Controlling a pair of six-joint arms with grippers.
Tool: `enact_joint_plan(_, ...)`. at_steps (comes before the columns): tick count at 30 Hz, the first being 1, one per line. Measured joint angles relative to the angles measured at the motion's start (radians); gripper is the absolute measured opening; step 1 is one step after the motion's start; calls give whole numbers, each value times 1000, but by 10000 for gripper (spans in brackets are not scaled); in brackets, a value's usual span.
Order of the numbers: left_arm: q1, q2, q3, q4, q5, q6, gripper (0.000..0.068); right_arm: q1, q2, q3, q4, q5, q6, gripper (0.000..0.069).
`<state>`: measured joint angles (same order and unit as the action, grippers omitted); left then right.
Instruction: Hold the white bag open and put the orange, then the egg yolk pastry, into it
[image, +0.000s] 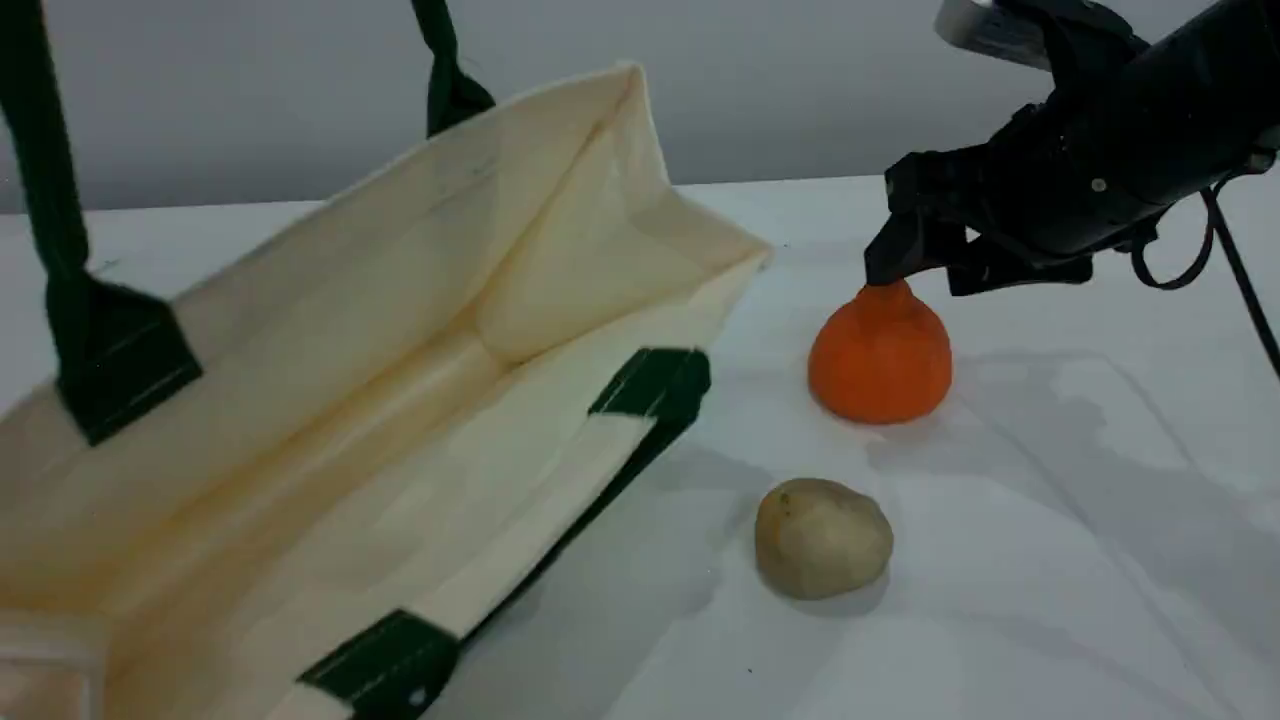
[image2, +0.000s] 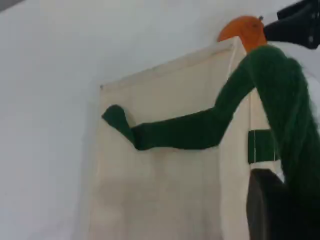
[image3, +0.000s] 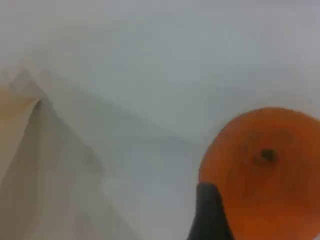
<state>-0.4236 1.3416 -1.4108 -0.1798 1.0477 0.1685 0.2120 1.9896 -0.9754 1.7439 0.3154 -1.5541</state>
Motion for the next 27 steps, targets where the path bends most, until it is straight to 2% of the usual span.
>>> enact_joint_plan(9,0,20,-28,-14,5,-1,71,0,-1,-3,1,-11,-13,442)
enact_joint_plan(17,-9,22,-28,-6,0,-1,71,0,39,-61,1,-8,-17,442)
enact_joint_plan(27,-9,22,-28,-3,-1,-1,71,0,154,-119,-1,57,-16,442)
